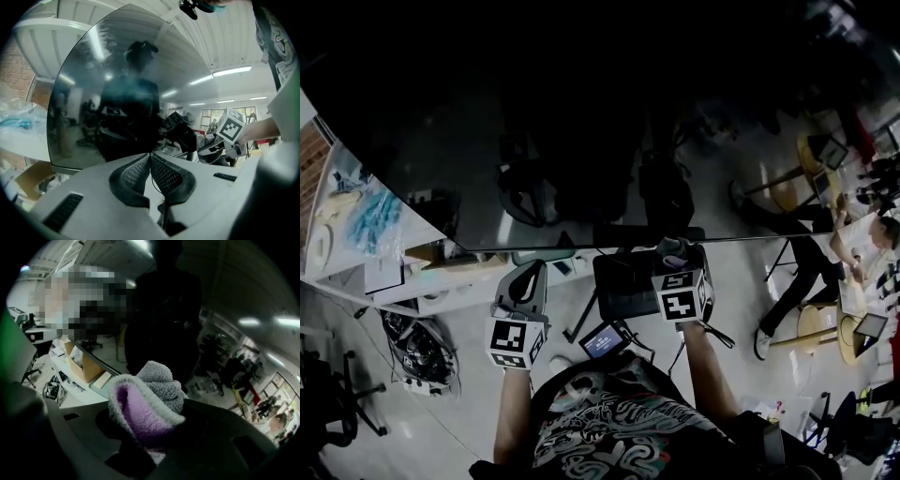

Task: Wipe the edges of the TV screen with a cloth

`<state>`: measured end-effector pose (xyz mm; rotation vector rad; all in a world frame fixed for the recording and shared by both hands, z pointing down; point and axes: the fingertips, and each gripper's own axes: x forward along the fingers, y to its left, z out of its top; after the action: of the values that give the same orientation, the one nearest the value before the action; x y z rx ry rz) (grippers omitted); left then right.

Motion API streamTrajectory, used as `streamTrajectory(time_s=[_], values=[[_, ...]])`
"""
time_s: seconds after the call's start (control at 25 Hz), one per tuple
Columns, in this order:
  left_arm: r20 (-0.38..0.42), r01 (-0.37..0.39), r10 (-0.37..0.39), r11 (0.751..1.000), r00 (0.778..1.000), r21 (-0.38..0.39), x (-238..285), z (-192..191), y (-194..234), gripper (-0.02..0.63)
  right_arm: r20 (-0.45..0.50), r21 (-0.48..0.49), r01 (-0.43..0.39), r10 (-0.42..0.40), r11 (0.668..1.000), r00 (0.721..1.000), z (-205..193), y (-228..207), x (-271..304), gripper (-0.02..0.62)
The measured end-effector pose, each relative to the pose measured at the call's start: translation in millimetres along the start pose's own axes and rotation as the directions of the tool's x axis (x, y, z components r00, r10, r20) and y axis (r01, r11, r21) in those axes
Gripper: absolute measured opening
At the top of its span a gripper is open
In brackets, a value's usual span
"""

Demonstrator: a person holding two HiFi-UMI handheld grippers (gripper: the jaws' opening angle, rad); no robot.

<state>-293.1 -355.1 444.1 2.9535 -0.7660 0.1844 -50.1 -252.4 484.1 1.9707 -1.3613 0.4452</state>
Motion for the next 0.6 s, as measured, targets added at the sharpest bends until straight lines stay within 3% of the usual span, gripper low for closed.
streamTrajectory(time_s=[0.6], values=[[-0.006, 0.003, -0.003, 1.000, 1.000, -0.014, -9, -8, 19, 0.017, -0.004, 0.025, 0.006, -0.006, 1.000, 1.000, 11, 21, 3, 0.207]])
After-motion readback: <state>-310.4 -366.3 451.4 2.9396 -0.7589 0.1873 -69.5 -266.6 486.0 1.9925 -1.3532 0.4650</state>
